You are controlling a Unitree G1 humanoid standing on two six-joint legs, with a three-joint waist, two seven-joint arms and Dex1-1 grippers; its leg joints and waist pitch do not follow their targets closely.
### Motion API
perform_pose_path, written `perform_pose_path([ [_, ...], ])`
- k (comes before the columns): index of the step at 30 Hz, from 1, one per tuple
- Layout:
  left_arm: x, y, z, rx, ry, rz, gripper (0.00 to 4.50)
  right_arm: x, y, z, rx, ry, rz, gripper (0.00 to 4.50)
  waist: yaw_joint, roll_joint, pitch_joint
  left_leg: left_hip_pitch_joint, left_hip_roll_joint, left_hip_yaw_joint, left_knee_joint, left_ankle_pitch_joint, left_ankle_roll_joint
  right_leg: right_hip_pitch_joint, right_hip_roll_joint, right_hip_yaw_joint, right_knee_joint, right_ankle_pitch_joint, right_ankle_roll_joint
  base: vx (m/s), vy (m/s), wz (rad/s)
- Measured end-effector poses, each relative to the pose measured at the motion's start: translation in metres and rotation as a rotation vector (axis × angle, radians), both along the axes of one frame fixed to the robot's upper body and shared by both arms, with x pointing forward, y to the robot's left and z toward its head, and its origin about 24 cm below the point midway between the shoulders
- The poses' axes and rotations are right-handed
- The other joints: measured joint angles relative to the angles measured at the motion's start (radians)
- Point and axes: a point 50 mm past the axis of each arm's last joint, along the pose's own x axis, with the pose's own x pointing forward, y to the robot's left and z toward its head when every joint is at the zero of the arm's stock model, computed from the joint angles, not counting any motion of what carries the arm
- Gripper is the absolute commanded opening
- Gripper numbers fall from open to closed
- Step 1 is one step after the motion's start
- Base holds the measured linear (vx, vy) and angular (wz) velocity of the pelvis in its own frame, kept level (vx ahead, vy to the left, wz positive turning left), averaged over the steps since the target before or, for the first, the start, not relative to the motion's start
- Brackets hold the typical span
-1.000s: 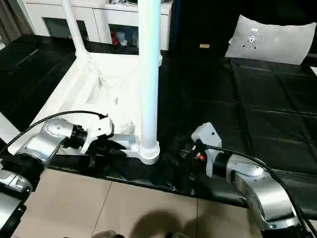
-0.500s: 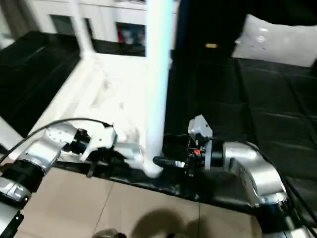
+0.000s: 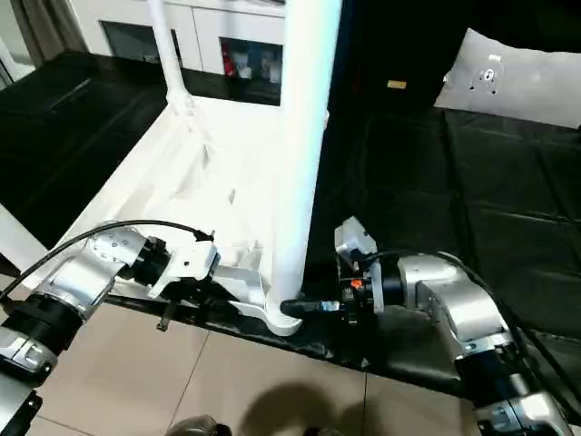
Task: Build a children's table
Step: Rotate leg to tighten
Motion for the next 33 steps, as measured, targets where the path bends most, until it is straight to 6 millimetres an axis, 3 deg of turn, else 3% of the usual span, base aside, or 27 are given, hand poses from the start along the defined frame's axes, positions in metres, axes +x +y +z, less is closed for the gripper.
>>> perform_pose_path([
  [8,0.001,-0.001,0.002,-0.003,0.011,0.005,0.0,0.002,0.002,0.003,-0.002,-0.023,0.019,2.06,-0.001,-0.003,0.011,0.001,0.0,0.0,0.0,0.0,-0.001,0.001,0.0,0.0,0.0,0.0,0.0,0.0,0.0,0.0],
  [16,0.005,-0.007,0.004,-0.018,0.053,0.083,0.0,-0.003,-0.001,0.002,0.031,-0.018,-0.074,2.02,-0.007,0.013,0.027,0.003,0.0,0.001,-0.001,0.0,-0.001,0.002,0.0,0.001,-0.001,0.0,-0.001,0.0,0.0,0.0],
  [18,0.01,-0.014,0.004,-0.026,0.052,0.13,0.0,-0.006,-0.005,0.0,0.042,-0.038,-0.168,2.02,-0.009,0.015,0.029,0.004,-0.001,0.001,-0.004,0.0,-0.001,0.003,-0.001,0.001,-0.001,0.0,0.0,0.0,0.0,0.0],
  [23,0.021,-0.029,0.006,-0.048,0.036,0.236,0.0,-0.007,-0.009,-0.001,0.051,-0.098,-0.408,2.0,-0.03,0.014,0.032,0.009,-0.006,0.003,-0.021,0.003,-0.004,0.004,-0.003,0.001,-0.011,0.0,0.0,0.0,0.0,0.0],
  [30,0.041,-0.043,0.013,-0.097,-0.019,0.447,0.0,0.006,0.016,0.002,0.078,-0.18,-0.854,1.96,-0.074,0.022,0.051,0.008,-0.007,0.002,-0.03,0.006,-0.006,0.002,-0.002,0.0,-0.018,0.0,0.0,0.0,0.0,0.0],
  [33,0.046,-0.05,0.017,-0.105,-0.045,0.494,0.0,0.012,0.026,0.006,0.08,-0.198,-0.994,1.96,-0.082,0.022,0.057,0.008,-0.008,0.0,-0.033,0.006,-0.006,0.002,-0.002,0.001,-0.019,0.0,0.0,0.0,0.0,0.0],
])
